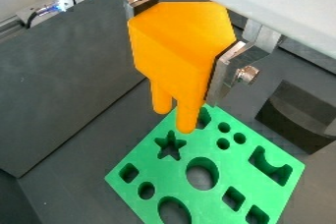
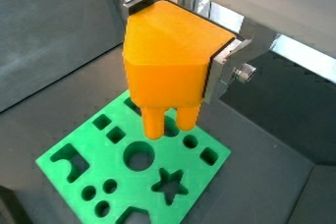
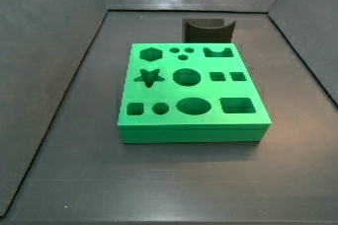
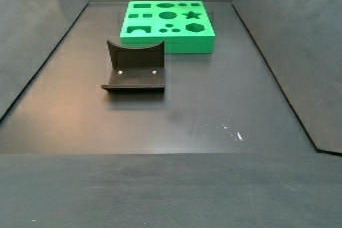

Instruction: Insert the 3 prong object.

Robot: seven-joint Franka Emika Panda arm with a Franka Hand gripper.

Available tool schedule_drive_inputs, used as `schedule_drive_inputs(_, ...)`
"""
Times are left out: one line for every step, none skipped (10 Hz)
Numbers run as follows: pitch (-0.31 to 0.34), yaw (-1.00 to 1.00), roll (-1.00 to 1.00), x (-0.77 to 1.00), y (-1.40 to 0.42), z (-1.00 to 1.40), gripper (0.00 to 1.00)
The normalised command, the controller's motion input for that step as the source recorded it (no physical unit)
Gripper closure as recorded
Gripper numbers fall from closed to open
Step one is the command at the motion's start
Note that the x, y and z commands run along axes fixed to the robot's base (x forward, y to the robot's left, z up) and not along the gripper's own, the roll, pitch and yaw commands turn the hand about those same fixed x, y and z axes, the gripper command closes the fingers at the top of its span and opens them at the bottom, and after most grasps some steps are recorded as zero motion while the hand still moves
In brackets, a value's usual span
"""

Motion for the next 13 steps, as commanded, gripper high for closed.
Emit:
schedule_drive_inputs(0.000,-0.25,0.15,0.68,0.45,-0.73,1.00)
schedule_drive_inputs(0.003,-0.23,0.15,0.67,0.46,-0.75,1.00)
schedule_drive_inputs(0.050,-0.15,0.10,0.78,0.55,-0.87,1.00)
schedule_drive_inputs(0.057,-0.06,0.07,0.82,0.63,-0.92,1.00)
schedule_drive_inputs(0.057,-0.03,0.07,0.82,0.67,-0.94,1.00)
schedule_drive_inputs(0.067,-0.05,0.07,0.79,0.67,-0.96,1.00)
schedule_drive_inputs(-0.066,-0.57,0.00,0.00,0.42,-0.72,1.00)
schedule_drive_inputs(-0.041,-0.83,0.00,-0.04,0.19,-0.27,1.00)
schedule_drive_inputs(-0.007,-0.90,0.00,0.00,0.10,-0.01,1.00)
schedule_drive_inputs(-0.003,-0.96,0.00,0.00,0.06,-0.07,1.00)
schedule_drive_inputs(-0.027,-0.97,0.00,0.00,0.04,-0.07,1.00)
schedule_drive_inputs(-0.057,-0.99,0.00,0.00,0.00,-0.14,1.00)
schedule_drive_inputs(-0.139,-0.98,0.00,-0.02,0.02,-0.37,1.00)
